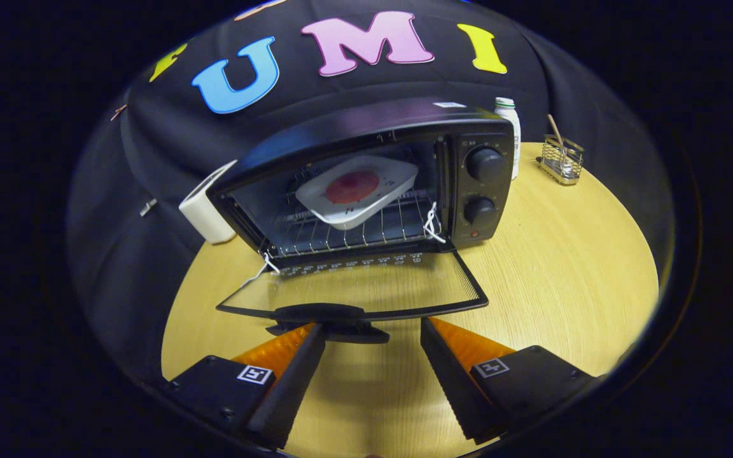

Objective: Open the toaster oven, put the food inside, and close the toaster oven door.

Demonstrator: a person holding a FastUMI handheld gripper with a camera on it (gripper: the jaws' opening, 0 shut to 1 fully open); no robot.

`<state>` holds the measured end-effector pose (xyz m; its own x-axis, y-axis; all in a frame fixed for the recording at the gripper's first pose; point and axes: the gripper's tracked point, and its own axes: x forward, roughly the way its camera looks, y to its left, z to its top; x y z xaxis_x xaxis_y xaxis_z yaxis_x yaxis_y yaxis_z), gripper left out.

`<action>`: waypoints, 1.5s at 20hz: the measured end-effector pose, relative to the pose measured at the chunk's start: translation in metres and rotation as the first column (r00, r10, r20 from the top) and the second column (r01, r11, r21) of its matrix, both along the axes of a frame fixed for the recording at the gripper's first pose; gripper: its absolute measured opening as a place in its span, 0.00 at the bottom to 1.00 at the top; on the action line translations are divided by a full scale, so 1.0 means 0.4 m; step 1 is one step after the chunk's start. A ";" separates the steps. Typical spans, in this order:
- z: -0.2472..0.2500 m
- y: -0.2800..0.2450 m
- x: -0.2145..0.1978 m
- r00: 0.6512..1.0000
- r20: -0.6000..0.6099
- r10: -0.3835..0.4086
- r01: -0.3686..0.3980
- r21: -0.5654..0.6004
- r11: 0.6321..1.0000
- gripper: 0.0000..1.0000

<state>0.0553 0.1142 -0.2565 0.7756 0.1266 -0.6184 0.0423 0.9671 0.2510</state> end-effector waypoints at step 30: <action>0.633 -0.371 -0.177 0.741 0.630 0.231 0.079 -0.424 0.902 0.98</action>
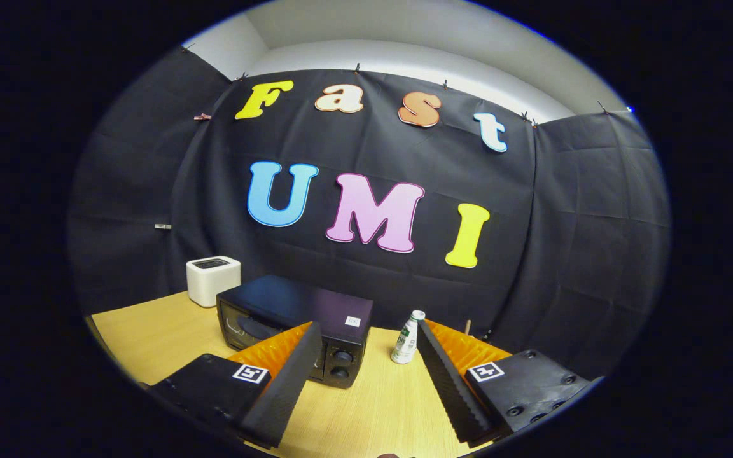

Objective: Open the toaster oven, put the food inside, and close the toaster oven door.

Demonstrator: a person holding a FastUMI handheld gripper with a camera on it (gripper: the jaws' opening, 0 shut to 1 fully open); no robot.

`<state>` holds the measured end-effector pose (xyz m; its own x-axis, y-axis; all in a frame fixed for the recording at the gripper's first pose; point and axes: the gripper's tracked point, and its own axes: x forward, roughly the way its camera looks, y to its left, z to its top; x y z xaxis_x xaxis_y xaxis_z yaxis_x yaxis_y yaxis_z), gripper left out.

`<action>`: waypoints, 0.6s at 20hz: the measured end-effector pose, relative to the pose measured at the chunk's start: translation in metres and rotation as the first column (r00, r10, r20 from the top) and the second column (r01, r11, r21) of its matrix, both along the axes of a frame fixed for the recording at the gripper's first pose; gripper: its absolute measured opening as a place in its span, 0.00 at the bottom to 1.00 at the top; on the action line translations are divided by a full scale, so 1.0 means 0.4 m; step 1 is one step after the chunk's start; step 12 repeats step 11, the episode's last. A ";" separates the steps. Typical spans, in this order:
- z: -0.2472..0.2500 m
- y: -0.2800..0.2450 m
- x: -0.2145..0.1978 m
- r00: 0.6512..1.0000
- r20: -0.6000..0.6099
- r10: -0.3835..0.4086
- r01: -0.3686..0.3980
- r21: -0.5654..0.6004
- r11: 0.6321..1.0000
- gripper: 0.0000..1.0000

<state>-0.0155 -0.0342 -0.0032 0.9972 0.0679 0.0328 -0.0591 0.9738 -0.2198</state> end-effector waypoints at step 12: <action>0.019 -0.070 -0.109 0.997 -0.035 -0.074 0.077 0.085 0.993 0.98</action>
